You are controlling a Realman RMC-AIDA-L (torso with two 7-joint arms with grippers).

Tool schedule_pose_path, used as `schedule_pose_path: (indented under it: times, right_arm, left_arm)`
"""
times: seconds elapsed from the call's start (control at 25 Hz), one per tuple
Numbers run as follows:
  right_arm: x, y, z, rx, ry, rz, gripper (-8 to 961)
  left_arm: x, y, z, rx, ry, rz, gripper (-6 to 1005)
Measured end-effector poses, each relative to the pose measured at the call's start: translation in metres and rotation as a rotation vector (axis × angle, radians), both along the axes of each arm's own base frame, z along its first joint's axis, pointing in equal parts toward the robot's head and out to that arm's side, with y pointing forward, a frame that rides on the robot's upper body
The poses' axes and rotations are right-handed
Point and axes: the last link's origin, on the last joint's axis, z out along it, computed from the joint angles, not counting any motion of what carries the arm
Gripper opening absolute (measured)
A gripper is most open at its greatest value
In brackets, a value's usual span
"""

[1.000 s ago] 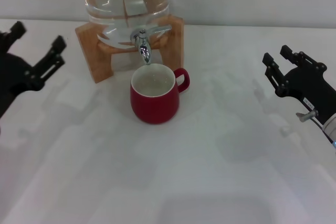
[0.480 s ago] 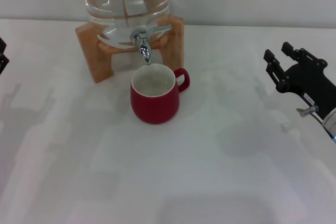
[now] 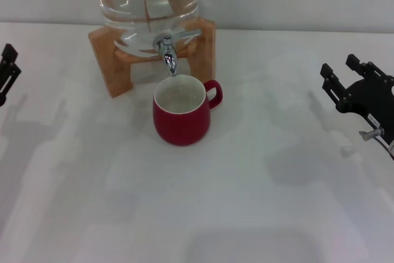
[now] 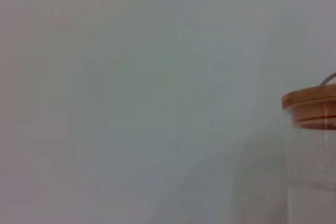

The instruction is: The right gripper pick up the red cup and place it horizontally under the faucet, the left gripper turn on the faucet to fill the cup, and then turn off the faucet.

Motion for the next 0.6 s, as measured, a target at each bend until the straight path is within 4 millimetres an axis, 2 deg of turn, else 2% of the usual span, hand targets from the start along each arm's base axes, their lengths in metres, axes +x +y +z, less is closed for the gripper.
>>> schedule_pose_path:
  times: [0.36,0.6]
  right_arm:
    - [0.0032,-0.0012,-0.0005,-0.004,-0.004,-0.014,608]
    - [0.006,-0.0001,0.0009,0.0,-0.004,-0.031,682]
  left_arm:
    - [0.0035,0.0032,-0.0017,-0.005,0.0,-0.014,875]
    - [0.0047,0.0043,-0.0017,-0.005,0.0,-0.019,875]
